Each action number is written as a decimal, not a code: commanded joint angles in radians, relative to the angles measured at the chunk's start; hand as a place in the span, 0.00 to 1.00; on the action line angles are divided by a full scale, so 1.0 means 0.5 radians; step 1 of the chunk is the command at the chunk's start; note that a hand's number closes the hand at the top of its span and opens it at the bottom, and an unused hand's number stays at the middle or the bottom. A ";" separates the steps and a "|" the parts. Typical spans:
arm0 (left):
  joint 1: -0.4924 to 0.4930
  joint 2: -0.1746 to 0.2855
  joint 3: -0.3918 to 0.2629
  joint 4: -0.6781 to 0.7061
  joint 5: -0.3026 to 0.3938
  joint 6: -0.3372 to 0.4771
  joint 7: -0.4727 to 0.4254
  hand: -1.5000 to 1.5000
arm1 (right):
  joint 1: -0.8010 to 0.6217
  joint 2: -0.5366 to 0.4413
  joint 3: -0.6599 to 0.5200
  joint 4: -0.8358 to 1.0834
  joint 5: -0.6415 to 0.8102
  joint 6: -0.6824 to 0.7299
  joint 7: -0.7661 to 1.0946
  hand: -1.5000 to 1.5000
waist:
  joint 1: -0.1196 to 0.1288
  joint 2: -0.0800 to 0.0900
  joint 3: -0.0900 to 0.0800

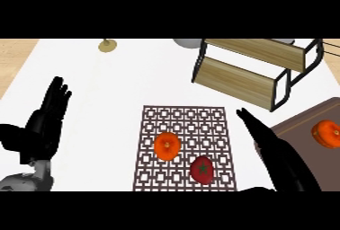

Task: Pick the tomato from the placemat and place it in the tiered shelf

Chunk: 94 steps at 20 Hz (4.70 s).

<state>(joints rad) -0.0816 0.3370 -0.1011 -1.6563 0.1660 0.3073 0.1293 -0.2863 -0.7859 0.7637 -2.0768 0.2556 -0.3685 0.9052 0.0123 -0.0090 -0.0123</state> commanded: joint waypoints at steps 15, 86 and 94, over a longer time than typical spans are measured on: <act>0.004 -0.013 0.026 0.043 -0.017 -0.022 -0.029 0.50 | -0.512 0.537 0.394 0.515 0.344 0.787 1.163 0.00 | -0.026 0.000 0.011; 0.022 -0.130 0.218 -0.013 -0.130 -0.230 0.046 0.50 | -0.869 1.571 -0.542 0.974 1.492 0.354 1.012 1.00 | -0.021 -0.014 0.022; 0.013 -0.190 0.199 0.022 -0.175 -0.183 -0.003 0.50 | -1.091 1.571 -0.803 0.901 1.916 0.762 1.162 1.00 | -0.055 -0.010 0.019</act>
<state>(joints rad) -0.0695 0.2366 -0.0108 -1.6596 0.0782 0.2225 0.1384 -0.7582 -0.0124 0.4109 -1.5885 1.1413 -0.0872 1.2305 -0.0072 -0.0122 -0.0020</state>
